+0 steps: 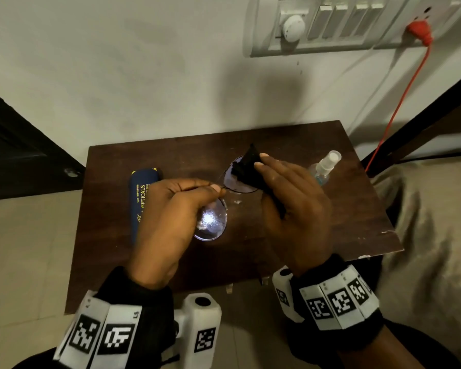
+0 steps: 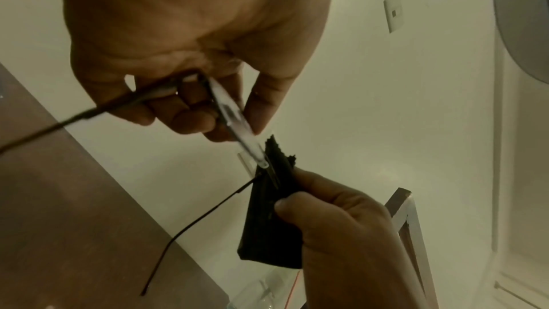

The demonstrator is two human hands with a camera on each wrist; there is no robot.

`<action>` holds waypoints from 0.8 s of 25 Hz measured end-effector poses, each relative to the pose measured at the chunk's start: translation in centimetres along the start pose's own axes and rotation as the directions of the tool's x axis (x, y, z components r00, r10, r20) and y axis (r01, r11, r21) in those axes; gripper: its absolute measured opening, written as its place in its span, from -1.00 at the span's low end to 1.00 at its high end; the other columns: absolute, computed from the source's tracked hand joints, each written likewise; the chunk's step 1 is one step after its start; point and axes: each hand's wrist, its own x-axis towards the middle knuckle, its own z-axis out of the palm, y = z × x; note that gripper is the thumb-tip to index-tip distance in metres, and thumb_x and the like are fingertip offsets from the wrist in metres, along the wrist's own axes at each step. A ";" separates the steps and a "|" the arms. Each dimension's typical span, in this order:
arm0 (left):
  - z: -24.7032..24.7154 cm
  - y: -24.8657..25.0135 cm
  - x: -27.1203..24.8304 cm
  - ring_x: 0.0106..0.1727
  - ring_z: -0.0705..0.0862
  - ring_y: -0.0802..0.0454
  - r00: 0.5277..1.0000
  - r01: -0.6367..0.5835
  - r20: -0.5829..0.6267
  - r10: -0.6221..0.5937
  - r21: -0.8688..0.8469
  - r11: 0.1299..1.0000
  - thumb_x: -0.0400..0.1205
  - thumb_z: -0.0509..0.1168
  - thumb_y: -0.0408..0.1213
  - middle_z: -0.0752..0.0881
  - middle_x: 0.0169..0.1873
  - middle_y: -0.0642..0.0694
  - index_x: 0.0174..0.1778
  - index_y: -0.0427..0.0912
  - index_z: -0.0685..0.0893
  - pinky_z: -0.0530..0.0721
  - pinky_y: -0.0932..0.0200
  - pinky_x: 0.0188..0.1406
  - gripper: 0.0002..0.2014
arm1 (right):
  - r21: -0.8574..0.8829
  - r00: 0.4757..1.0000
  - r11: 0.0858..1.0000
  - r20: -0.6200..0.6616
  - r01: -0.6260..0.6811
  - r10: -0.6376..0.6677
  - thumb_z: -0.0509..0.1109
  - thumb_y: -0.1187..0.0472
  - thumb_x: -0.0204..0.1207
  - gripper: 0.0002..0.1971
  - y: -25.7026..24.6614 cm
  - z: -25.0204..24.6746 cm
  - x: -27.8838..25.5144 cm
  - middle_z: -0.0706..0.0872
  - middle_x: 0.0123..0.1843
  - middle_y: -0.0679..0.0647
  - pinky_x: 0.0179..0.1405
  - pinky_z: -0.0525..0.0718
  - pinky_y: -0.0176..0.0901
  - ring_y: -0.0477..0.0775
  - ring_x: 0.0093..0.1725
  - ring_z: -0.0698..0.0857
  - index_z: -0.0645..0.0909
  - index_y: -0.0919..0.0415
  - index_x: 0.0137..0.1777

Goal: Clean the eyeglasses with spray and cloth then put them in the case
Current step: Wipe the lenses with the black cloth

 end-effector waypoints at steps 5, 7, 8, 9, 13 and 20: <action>-0.3 0.3 0.6 -0.40 0.68 0.12 0.991 -0.089 0.102 0.091 -0.020 0.996 0.50 0.38 -0.30 0.72 -0.53 0.02 -0.46 -0.02 0.78 0.67 0.30 -0.29 -0.78 | -0.020 0.980 0.989 0.134 0.150 -0.146 0.18 0.36 0.53 -0.64 -0.4 0.8 -1.0 0.58 0.40 0.23 0.32 0.52 0.31 0.27 0.48 0.47 0.61 0.33 0.29; -0.4 0.3 0.9 -0.37 0.74 0.05 0.993 -0.119 0.019 0.119 -0.009 0.993 0.48 0.43 -0.35 0.78 -0.50 -0.05 -0.46 -0.03 0.82 0.69 0.28 -0.24 -0.79 | -0.047 0.980 0.990 0.153 0.135 -0.127 0.18 0.36 0.52 -0.63 -0.2 1.0 -0.9 0.56 0.41 0.21 0.37 0.48 0.32 0.26 0.49 0.45 0.60 0.31 0.30; -0.4 0.2 0.8 -0.35 0.76 0.04 0.993 -0.116 0.027 0.116 -0.008 0.993 0.49 0.43 -0.39 0.80 -0.47 -0.07 -0.44 -0.05 0.83 0.69 0.28 -0.24 -0.78 | -0.069 0.985 0.993 0.149 0.097 -0.085 0.17 0.35 0.52 -0.61 0.0 1.0 -0.7 0.56 0.41 0.20 0.39 0.46 0.32 0.25 0.50 0.44 0.59 0.30 0.31; -0.3 0.3 0.7 -0.32 0.77 0.02 0.994 -0.102 0.050 0.102 -0.012 0.995 0.50 0.42 -0.43 0.82 -0.43 -0.10 -0.40 -0.09 0.83 0.70 0.27 -0.23 -0.79 | -0.085 0.989 0.995 0.142 0.054 -0.042 0.15 0.35 0.51 -0.60 0.1 1.0 -0.5 0.56 0.42 0.20 0.41 0.45 0.31 0.24 0.51 0.43 0.58 0.30 0.32; -0.1 0.1 0.5 -0.25 0.70 -0.26 0.984 -0.115 0.139 0.111 0.022 0.993 0.57 0.34 -0.50 0.76 -0.34 -0.33 -0.39 -0.35 0.78 0.63 0.16 -0.16 -0.78 | -0.031 0.980 0.995 0.181 0.094 -0.087 0.17 0.39 0.50 -0.59 -0.3 1.1 -0.4 0.54 0.44 0.24 0.46 0.41 0.26 0.25 0.52 0.41 0.57 0.34 0.34; -0.3 0.4 0.4 -0.33 0.77 0.16 0.981 -0.115 0.158 0.111 0.015 0.993 0.54 0.39 -0.44 0.83 -0.40 -0.01 -0.36 -0.03 0.84 0.65 0.40 -0.31 -0.75 | -0.093 0.993 0.994 0.104 0.062 -0.052 0.14 0.39 0.50 -0.62 0.5 0.6 -0.1 0.63 0.34 0.25 0.44 0.44 0.24 0.20 0.42 0.54 0.64 0.36 0.25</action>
